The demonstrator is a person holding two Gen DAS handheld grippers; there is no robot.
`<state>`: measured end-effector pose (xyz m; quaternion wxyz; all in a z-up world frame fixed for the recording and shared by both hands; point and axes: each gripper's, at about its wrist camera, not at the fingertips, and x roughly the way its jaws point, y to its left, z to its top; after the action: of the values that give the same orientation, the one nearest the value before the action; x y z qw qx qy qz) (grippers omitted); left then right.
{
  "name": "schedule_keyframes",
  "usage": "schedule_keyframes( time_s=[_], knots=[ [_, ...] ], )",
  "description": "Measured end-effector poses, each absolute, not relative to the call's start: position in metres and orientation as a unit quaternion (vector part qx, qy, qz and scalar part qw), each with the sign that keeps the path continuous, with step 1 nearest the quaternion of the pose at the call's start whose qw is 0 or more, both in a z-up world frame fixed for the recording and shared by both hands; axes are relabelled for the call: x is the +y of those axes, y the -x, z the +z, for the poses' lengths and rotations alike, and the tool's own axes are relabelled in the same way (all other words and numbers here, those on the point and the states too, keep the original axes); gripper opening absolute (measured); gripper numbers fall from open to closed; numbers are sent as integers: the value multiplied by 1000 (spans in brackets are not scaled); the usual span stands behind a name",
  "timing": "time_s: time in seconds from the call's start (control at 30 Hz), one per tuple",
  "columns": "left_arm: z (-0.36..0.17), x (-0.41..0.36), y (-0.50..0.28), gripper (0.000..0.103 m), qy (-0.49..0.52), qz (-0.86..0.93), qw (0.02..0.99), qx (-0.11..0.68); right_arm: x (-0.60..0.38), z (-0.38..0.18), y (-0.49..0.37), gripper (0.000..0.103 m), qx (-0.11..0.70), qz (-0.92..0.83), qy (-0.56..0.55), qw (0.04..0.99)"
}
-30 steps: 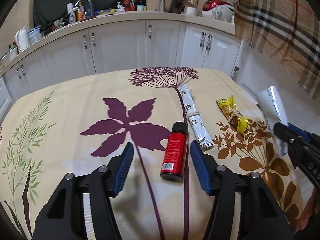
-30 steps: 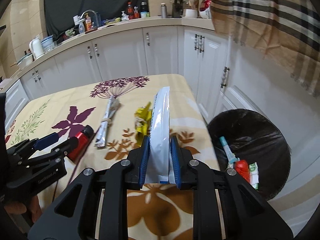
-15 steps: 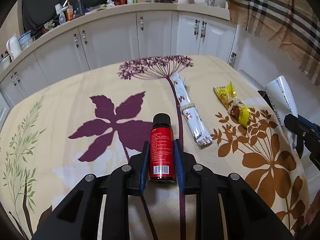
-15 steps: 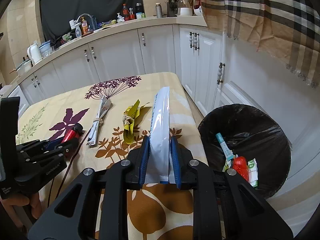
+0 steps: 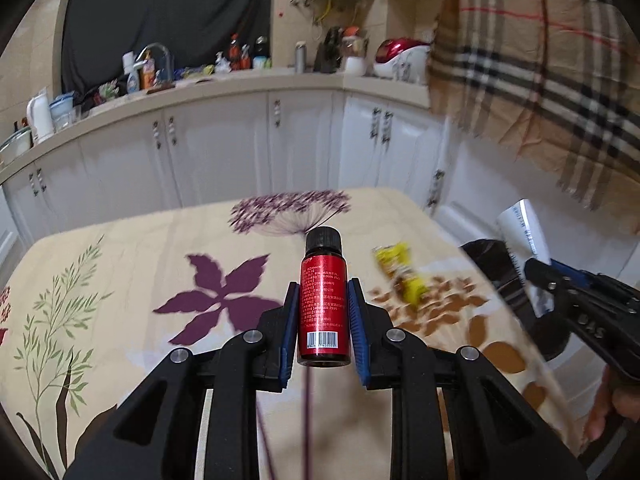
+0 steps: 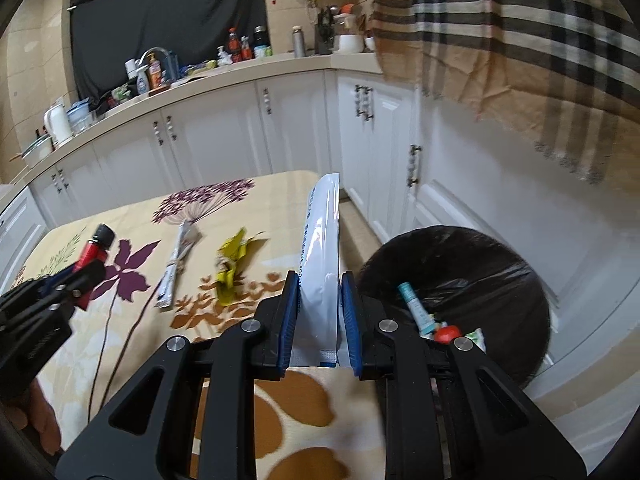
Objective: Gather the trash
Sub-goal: 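Carry the packet and red can over the bin and open both grippers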
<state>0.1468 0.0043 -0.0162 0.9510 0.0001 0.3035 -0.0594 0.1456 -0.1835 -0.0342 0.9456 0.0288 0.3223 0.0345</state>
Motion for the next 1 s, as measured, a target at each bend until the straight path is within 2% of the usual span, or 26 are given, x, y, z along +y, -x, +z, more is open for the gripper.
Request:
schedule_keyframes(
  time_s=[0.47,1.0],
  knots=[
    [-11,-83,-165,25,-27,-134,948,286,-259,-26,-148,21,300,-39,-44,952],
    [-26,-170,-197,25,-69,-178,936,296,-312,-49,-164,21,306,-85,-58,947]
  ],
)
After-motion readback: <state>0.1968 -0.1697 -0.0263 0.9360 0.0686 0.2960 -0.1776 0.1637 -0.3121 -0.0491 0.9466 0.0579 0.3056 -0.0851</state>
